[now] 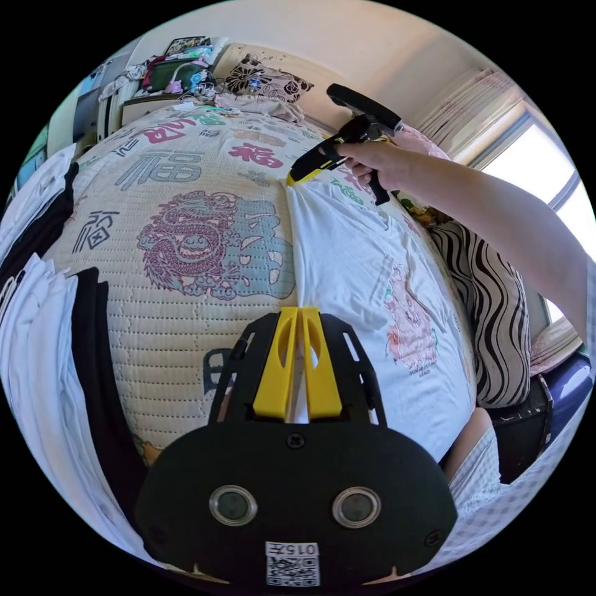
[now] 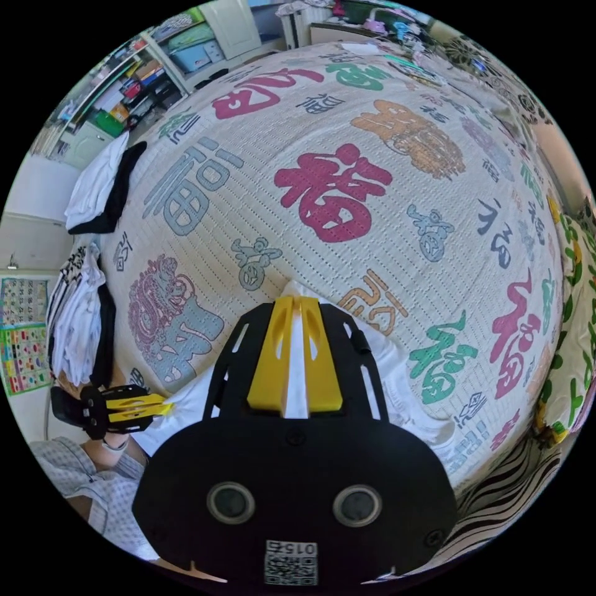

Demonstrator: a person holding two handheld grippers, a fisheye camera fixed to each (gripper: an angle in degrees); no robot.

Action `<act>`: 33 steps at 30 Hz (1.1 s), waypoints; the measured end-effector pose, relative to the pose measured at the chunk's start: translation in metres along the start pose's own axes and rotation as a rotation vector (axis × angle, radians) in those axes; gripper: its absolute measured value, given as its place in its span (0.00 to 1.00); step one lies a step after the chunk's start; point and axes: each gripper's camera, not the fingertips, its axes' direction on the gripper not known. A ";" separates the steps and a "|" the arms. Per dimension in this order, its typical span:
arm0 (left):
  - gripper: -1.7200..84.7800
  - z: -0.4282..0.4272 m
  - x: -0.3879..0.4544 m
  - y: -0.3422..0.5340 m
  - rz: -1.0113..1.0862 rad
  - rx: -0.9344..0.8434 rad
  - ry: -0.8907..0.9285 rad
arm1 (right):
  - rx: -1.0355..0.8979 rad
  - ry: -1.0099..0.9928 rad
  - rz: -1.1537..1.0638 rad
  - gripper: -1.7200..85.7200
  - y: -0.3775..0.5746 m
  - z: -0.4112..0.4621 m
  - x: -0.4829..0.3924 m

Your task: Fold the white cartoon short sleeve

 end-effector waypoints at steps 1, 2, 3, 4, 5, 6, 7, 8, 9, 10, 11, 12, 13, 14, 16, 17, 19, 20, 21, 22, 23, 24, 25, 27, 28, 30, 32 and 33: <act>0.02 -0.002 0.001 0.002 -0.008 -0.004 -0.012 | 0.027 -0.023 0.038 0.08 0.005 -0.010 0.010; 0.02 -0.005 0.001 0.006 -0.016 -0.004 -0.022 | 0.057 -0.059 0.063 0.09 0.012 -0.021 0.018; 0.02 -0.007 0.001 0.008 -0.022 -0.005 -0.025 | 0.075 -0.081 0.068 0.09 0.017 -0.027 0.022; 0.02 -0.012 0.003 0.012 -0.031 -0.001 -0.037 | 0.114 -0.109 0.067 0.09 0.028 -0.040 0.027; 0.02 -0.017 0.005 0.015 -0.034 0.006 -0.055 | 0.147 -0.108 0.070 0.08 0.040 -0.052 0.031; 0.02 -0.020 0.008 0.016 -0.033 0.009 -0.064 | 0.160 -0.108 0.079 0.08 0.046 -0.058 0.034; 0.02 -0.024 0.013 0.018 -0.026 0.015 -0.084 | 0.186 -0.127 0.103 0.07 0.058 -0.069 0.042; 0.02 -0.028 0.020 0.018 -0.015 0.030 -0.087 | 0.212 -0.166 0.125 0.06 0.069 -0.080 0.051; 0.02 -0.029 0.024 0.017 -0.009 0.038 -0.083 | 0.222 -0.188 0.135 0.05 0.074 -0.086 0.057; 0.02 -0.030 0.033 0.014 0.005 0.049 -0.069 | 0.238 -0.224 0.178 0.04 0.083 -0.095 0.068; 0.03 -0.028 0.042 0.009 0.028 0.049 -0.062 | 0.259 -0.273 0.203 0.03 0.093 -0.105 0.079; 0.03 -0.027 0.047 0.007 0.041 0.050 -0.063 | 0.268 -0.300 0.211 0.03 0.097 -0.110 0.084; 0.03 -0.025 0.056 -0.001 0.066 0.057 -0.062 | 0.295 -0.342 0.235 0.03 0.106 -0.122 0.093; 0.04 -0.024 0.063 -0.010 0.094 0.080 -0.057 | 0.328 -0.366 0.240 0.03 0.116 -0.136 0.100; 0.06 -0.021 0.073 -0.034 0.146 0.110 -0.071 | 0.354 -0.336 0.232 0.04 0.135 -0.158 0.110; 0.08 -0.016 0.078 -0.055 0.191 0.120 -0.078 | 0.358 -0.283 0.227 0.05 0.150 -0.171 0.118; 0.10 0.001 0.085 -0.095 0.261 0.100 -0.079 | 0.355 -0.217 0.230 0.07 0.179 -0.188 0.137; 0.11 0.018 0.089 -0.123 0.309 0.059 -0.050 | 0.353 -0.178 0.233 0.08 0.201 -0.196 0.150; 0.11 0.026 0.091 -0.136 0.321 0.038 -0.038 | 0.353 -0.152 0.245 0.08 0.213 -0.200 0.157; 0.12 0.042 0.092 -0.161 0.336 0.016 -0.017 | 0.349 -0.097 0.273 0.09 0.236 -0.206 0.170; 0.13 0.059 0.093 -0.182 0.341 -0.007 -0.004 | 0.330 -0.044 0.307 0.09 0.258 -0.209 0.183; 0.13 0.068 0.092 -0.192 0.341 -0.029 0.006 | 0.316 -0.025 0.323 0.09 0.267 -0.211 0.189; 0.14 0.088 0.095 -0.210 0.356 -0.090 0.002 | 0.284 0.004 0.351 0.09 0.283 -0.212 0.200; 0.15 0.117 0.106 -0.226 0.410 -0.170 -0.058 | 0.262 0.013 0.374 0.10 0.298 -0.218 0.210; 0.15 0.135 0.114 -0.232 0.448 -0.220 -0.093 | 0.260 0.009 0.368 0.11 0.302 -0.222 0.213; 0.15 0.159 0.121 -0.238 0.460 -0.302 -0.122 | 0.233 0.023 0.349 0.12 0.301 -0.227 0.211; 0.13 0.173 0.128 -0.242 0.460 -0.339 -0.131 | 0.156 -0.043 0.296 0.10 0.293 -0.227 0.205; 0.11 0.173 0.129 -0.242 0.462 -0.334 -0.133 | 0.141 -0.053 0.278 0.09 0.292 -0.228 0.201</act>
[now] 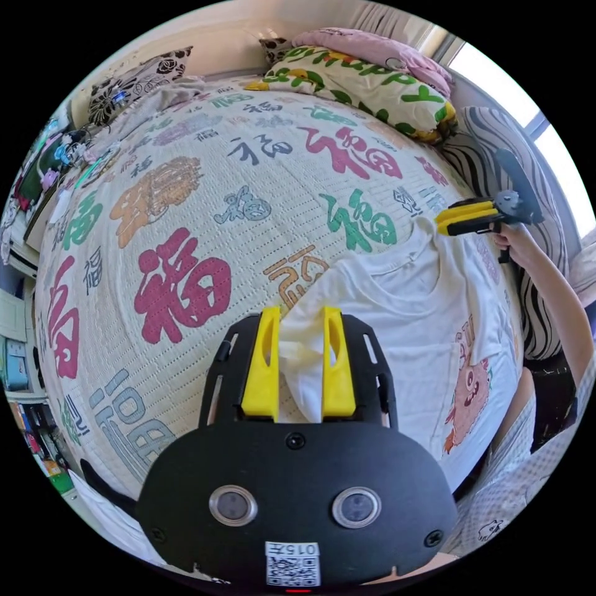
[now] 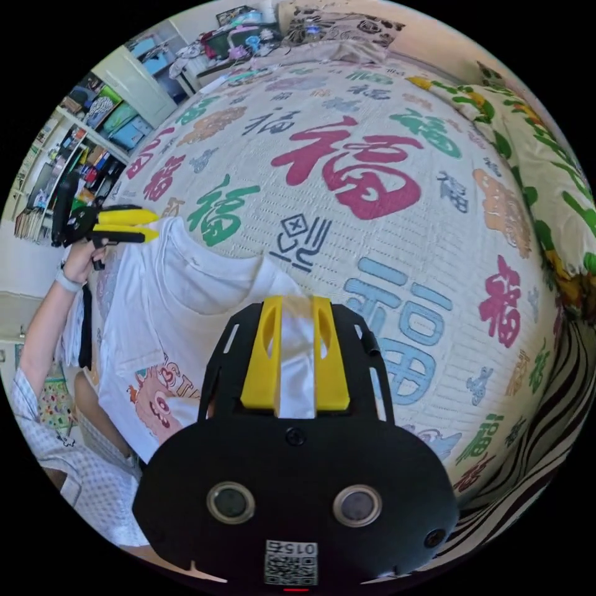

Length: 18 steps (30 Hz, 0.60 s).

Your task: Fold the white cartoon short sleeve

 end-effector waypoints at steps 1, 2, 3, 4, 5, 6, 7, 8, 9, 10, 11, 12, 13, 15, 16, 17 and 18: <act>0.09 -0.001 0.005 0.000 0.023 0.005 0.009 | -0.006 0.051 -0.018 0.07 0.004 -0.006 -0.008; 0.06 -0.004 0.009 0.000 0.030 0.000 0.017 | 0.007 0.096 -0.046 0.05 0.009 -0.016 -0.017; 0.05 -0.007 0.012 0.002 0.035 0.005 0.019 | 0.008 0.101 -0.051 0.05 0.012 -0.021 -0.020; 0.04 -0.016 0.021 0.007 0.057 0.026 0.014 | 0.011 0.097 -0.053 0.03 0.020 -0.034 -0.024; 0.04 -0.028 0.031 0.014 0.086 0.048 -0.008 | 0.031 0.087 -0.053 0.03 0.030 -0.051 -0.027; 0.03 -0.036 0.037 0.019 0.104 0.062 -0.016 | 0.049 0.076 -0.053 0.02 0.037 -0.062 -0.028; 0.03 -0.053 0.050 0.032 0.140 0.095 -0.024 | 0.093 0.046 -0.052 0.02 0.054 -0.086 -0.032; 0.02 -0.072 0.064 0.047 0.169 0.124 -0.030 | 0.135 0.010 -0.054 0.02 0.073 -0.112 -0.035; 0.02 -0.082 0.072 0.056 0.184 0.141 -0.033 | 0.155 -0.006 -0.058 0.02 0.084 -0.126 -0.038; 0.02 -0.103 0.090 0.077 0.220 0.175 -0.031 | 0.186 -0.031 -0.073 0.02 0.109 -0.155 -0.045; 0.02 -0.124 0.109 0.101 0.254 0.206 -0.015 | 0.208 -0.043 -0.096 0.02 0.137 -0.183 -0.054; 0.02 -0.133 0.119 0.113 0.270 0.221 -0.008 | 0.218 -0.049 -0.109 0.02 0.153 -0.197 -0.060; 0.02 -0.150 0.140 0.141 0.302 0.246 0.007 | 0.235 -0.069 -0.135 0.02 0.185 -0.223 -0.073; 0.02 -0.168 0.174 0.185 0.342 0.268 0.032 | 0.253 -0.100 -0.163 0.01 0.237 -0.258 -0.096; 0.02 -0.174 0.196 0.216 0.354 0.267 0.053 | 0.256 -0.122 -0.176 0.01 0.274 -0.276 -0.113; 0.02 -0.175 0.219 0.248 0.363 0.267 0.077 | 0.245 -0.138 -0.189 0.01 0.311 -0.288 -0.131; 0.02 -0.174 0.231 0.264 0.372 0.260 0.086 | 0.235 -0.139 -0.190 0.01 0.329 -0.292 -0.140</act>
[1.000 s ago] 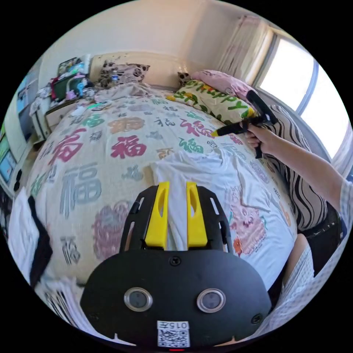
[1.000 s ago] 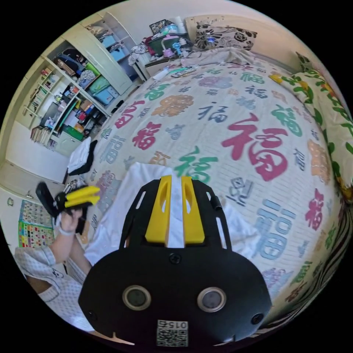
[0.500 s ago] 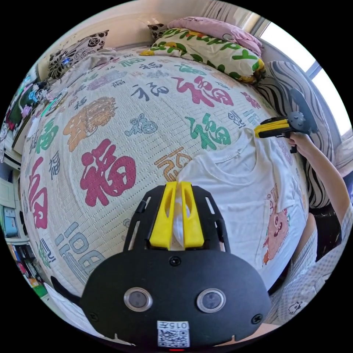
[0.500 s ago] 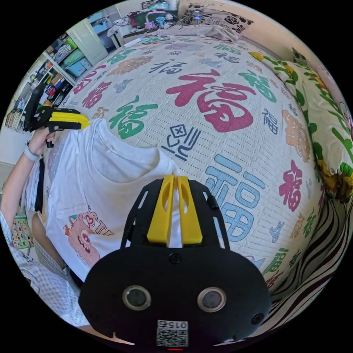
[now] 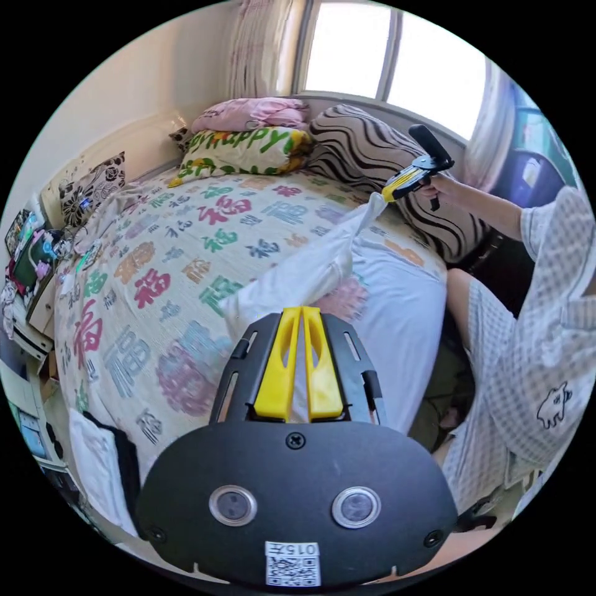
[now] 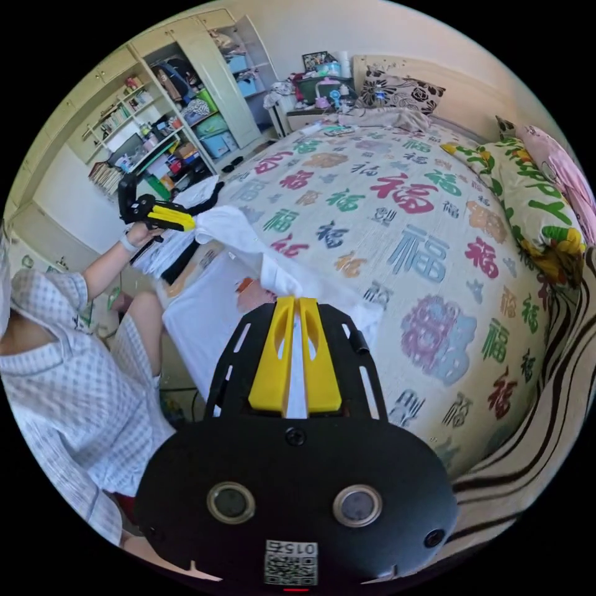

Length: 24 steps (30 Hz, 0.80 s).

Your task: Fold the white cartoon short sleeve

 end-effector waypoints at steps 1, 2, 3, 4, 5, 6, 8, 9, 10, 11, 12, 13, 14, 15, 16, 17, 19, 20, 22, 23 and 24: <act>0.02 0.000 0.033 0.021 0.010 -0.020 0.013 | -0.021 0.000 0.007 0.01 0.031 -0.010 -0.025; 0.02 0.003 0.064 0.041 0.003 -0.039 0.026 | -0.039 -0.008 0.015 0.01 0.062 -0.017 -0.050; 0.02 0.006 0.078 0.051 0.001 -0.047 0.040 | -0.055 -0.009 0.020 0.02 0.078 -0.018 -0.061; 0.02 0.011 0.103 0.068 -0.001 -0.076 0.066 | -0.085 -0.004 0.041 0.02 0.108 -0.019 -0.082; 0.02 0.017 0.124 0.083 -0.014 -0.114 0.078 | -0.114 -0.011 0.057 0.02 0.135 -0.019 -0.100; 0.02 0.020 0.133 0.089 -0.019 -0.132 0.089 | -0.129 -0.019 0.067 0.02 0.147 -0.018 -0.107; 0.02 0.026 0.165 0.105 -0.012 -0.202 0.115 | -0.175 -0.025 0.108 0.02 0.188 -0.017 -0.133; 0.02 0.026 0.173 0.107 -0.001 -0.215 0.113 | -0.175 -0.022 0.111 0.02 0.196 -0.019 -0.139; 0.02 0.025 0.187 0.110 0.022 -0.242 0.089 | -0.182 -0.018 0.114 0.02 0.209 -0.023 -0.151; 0.02 0.022 0.200 0.111 0.042 -0.256 0.068 | -0.195 0.002 0.103 0.02 0.220 -0.028 -0.163; 0.02 0.020 0.205 0.112 0.054 -0.262 0.064 | -0.197 0.015 0.097 0.02 0.225 -0.031 -0.168; 0.02 0.016 0.215 0.111 0.075 -0.278 0.052 | -0.193 0.035 0.089 0.01 0.233 -0.040 -0.178; 0.02 0.013 0.223 0.111 0.090 -0.295 0.026 | -0.188 0.035 0.082 0.01 0.240 -0.050 -0.187; 0.02 0.012 0.227 0.111 0.102 -0.305 0.015 | -0.185 0.037 0.080 0.01 0.243 -0.055 -0.190; 0.02 0.011 0.234 0.110 0.125 -0.322 -0.003 | -0.183 0.052 0.078 0.01 0.249 -0.065 -0.196; 0.02 0.014 0.239 0.110 0.138 -0.343 -0.012 | -0.197 0.075 0.077 0.01 0.254 -0.071 -0.200; 0.02 0.025 0.240 0.110 0.129 -0.414 -0.008 | -0.241 0.088 0.077 0.01 0.264 -0.074 -0.203; 0.02 0.032 0.240 0.111 0.121 -0.470 0.004 | -0.291 0.084 0.094 0.01 0.271 -0.073 -0.202; 0.02 0.030 0.238 0.113 0.100 -0.503 0.023 | -0.340 0.090 0.138 0.01 0.284 -0.079 -0.198; 0.02 0.020 0.234 0.114 0.072 -0.488 0.008 | -0.336 0.094 0.169 0.01 0.295 -0.090 -0.195; 0.02 0.014 0.231 0.114 0.054 -0.474 -0.003 | -0.324 0.094 0.186 0.01 0.300 -0.097 -0.193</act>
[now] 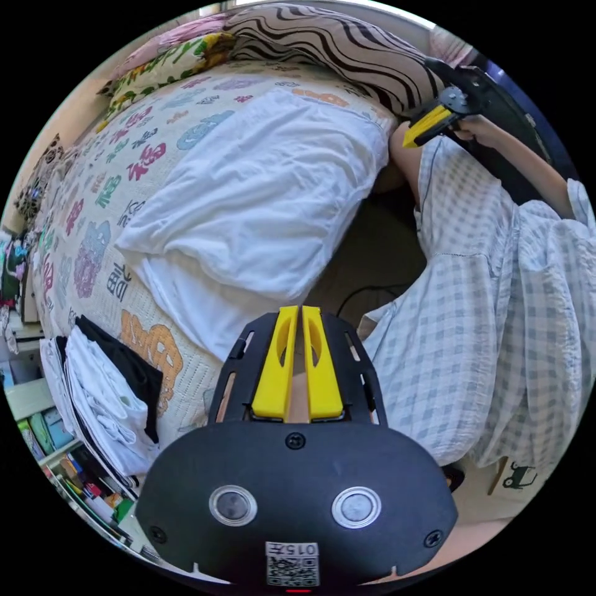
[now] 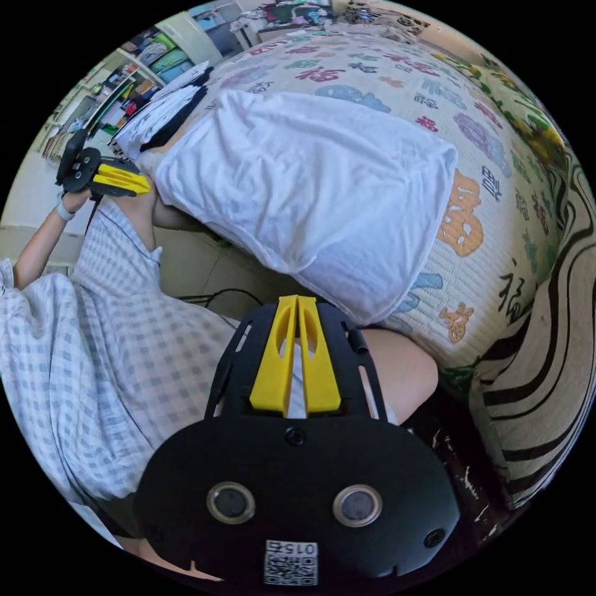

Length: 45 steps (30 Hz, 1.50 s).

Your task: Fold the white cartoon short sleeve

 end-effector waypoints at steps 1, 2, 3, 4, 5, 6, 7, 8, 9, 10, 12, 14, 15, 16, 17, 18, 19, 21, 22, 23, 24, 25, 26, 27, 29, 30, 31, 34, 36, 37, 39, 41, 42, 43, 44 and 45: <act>0.03 -0.012 -0.008 0.007 -0.043 0.031 -0.007 | 0.035 -0.020 0.045 0.02 0.015 -0.012 0.010; 0.03 -0.024 -0.019 0.014 -0.093 0.058 -0.008 | 0.074 -0.050 0.099 0.02 0.029 -0.023 0.022; 0.03 -0.031 -0.026 0.017 -0.119 0.075 -0.010 | 0.095 -0.067 0.127 0.02 0.036 -0.029 0.029; 0.04 -0.044 -0.042 0.023 -0.176 0.120 -0.017 | 0.150 -0.105 0.189 0.03 0.049 -0.041 0.045; 0.05 -0.058 -0.060 0.028 -0.247 0.177 -0.020 | 0.223 -0.145 0.259 0.03 0.060 -0.055 0.062; 0.05 -0.065 -0.070 0.031 -0.287 0.211 -0.017 | 0.271 -0.165 0.295 0.04 0.066 -0.062 0.071; 0.08 -0.078 -0.093 0.037 -0.385 0.290 -0.004 | 0.383 -0.215 0.354 0.04 0.077 -0.077 0.088; 0.10 -0.086 -0.118 0.044 -0.494 0.368 0.028 | 0.484 -0.278 0.405 0.04 0.085 -0.091 0.105; 0.11 -0.089 -0.131 0.047 -0.544 0.405 0.053 | 0.521 -0.306 0.434 0.04 0.087 -0.096 0.114; 0.12 -0.090 -0.156 0.054 -0.639 0.464 0.107 | 0.572 -0.359 0.477 0.05 0.087 -0.104 0.130; 0.13 -0.086 -0.191 0.061 -0.761 0.528 0.173 | 0.602 -0.422 0.518 0.07 0.079 -0.111 0.155; 0.13 -0.075 -0.228 0.067 -0.883 0.586 0.260 | 0.597 -0.500 0.561 0.09 0.062 -0.112 0.184; 0.13 -0.072 -0.237 0.068 -0.908 0.594 0.283 | 0.593 -0.516 0.571 0.09 0.057 -0.112 0.191; 0.13 -0.064 -0.252 0.069 -0.951 0.604 0.321 | 0.576 -0.548 0.599 0.10 0.048 -0.109 0.204; 0.14 -0.056 -0.266 0.069 -0.993 0.599 0.345 | 0.559 -0.573 0.615 0.11 0.039 -0.107 0.215; 0.14 -0.051 -0.272 0.069 -1.014 0.587 0.351 | 0.548 -0.578 0.624 0.11 0.035 -0.106 0.220; 0.14 -0.043 -0.283 0.068 -1.043 0.563 0.364 | 0.521 -0.581 0.646 0.12 0.027 -0.103 0.229; 0.15 -0.030 -0.295 0.064 -1.067 0.510 0.393 | 0.480 -0.586 0.661 0.12 0.017 -0.098 0.237; 0.15 -0.022 -0.300 0.060 -1.063 0.472 0.424 | 0.449 -0.590 0.663 0.12 0.011 -0.096 0.240; 0.14 -0.015 -0.304 0.057 -1.055 0.452 0.454 | 0.415 -0.588 0.657 0.11 0.005 -0.094 0.240; 0.14 -0.014 -0.304 0.057 -1.051 0.450 0.464 | 0.399 -0.589 0.652 0.11 0.002 -0.093 0.239; 0.12 -0.013 -0.305 0.058 -1.043 0.462 0.477 | 0.357 -0.587 0.645 0.09 -0.002 -0.092 0.237; 0.10 -0.014 -0.305 0.063 -1.042 0.474 0.487 | 0.318 -0.565 0.651 0.07 -0.002 -0.094 0.235; 0.09 -0.014 -0.306 0.067 -1.037 0.478 0.502 | 0.308 -0.546 0.653 0.05 -0.001 -0.096 0.234; 0.05 -0.016 -0.309 0.087 -1.040 0.504 0.545 | 0.315 -0.500 0.621 0.02 0.007 -0.110 0.229; 0.04 -0.018 -0.309 0.092 -1.044 0.510 0.539 | 0.312 -0.494 0.616 0.02 0.010 -0.113 0.228; 0.04 -0.020 -0.308 0.099 -1.044 0.509 0.525 | 0.311 -0.490 0.611 0.02 0.016 -0.118 0.225; 0.04 -0.025 -0.295 0.103 -1.012 0.528 0.497 | 0.326 -0.506 0.625 0.02 0.029 -0.126 0.212; 0.07 -0.035 -0.281 0.108 -0.998 0.555 0.497 | 0.376 -0.544 0.623 0.02 0.043 -0.137 0.197; 0.08 -0.046 -0.267 0.114 -0.975 0.575 0.496 | 0.408 -0.566 0.601 0.03 0.057 -0.148 0.183; 0.09 -0.068 -0.237 0.124 -0.925 0.578 0.446 | 0.432 -0.559 0.540 0.05 0.082 -0.165 0.153; 0.11 -0.105 -0.177 0.137 -0.849 0.552 0.245 | 0.422 -0.451 0.435 0.07 0.123 -0.188 0.095; 0.11 -0.117 -0.157 0.141 -0.821 0.566 0.166 | 0.427 -0.407 0.413 0.07 0.135 -0.195 0.077; 0.12 -0.144 -0.113 0.150 -0.767 0.626 -0.019 | 0.473 -0.290 0.370 0.07 0.161 -0.210 0.038; 0.12 -0.170 -0.066 0.160 -0.722 0.710 -0.222 | 0.542 -0.133 0.311 0.07 0.188 -0.229 -0.008; 0.12 -0.181 -0.043 0.166 -0.703 0.756 -0.319 | 0.582 -0.048 0.290 0.06 0.201 -0.238 -0.031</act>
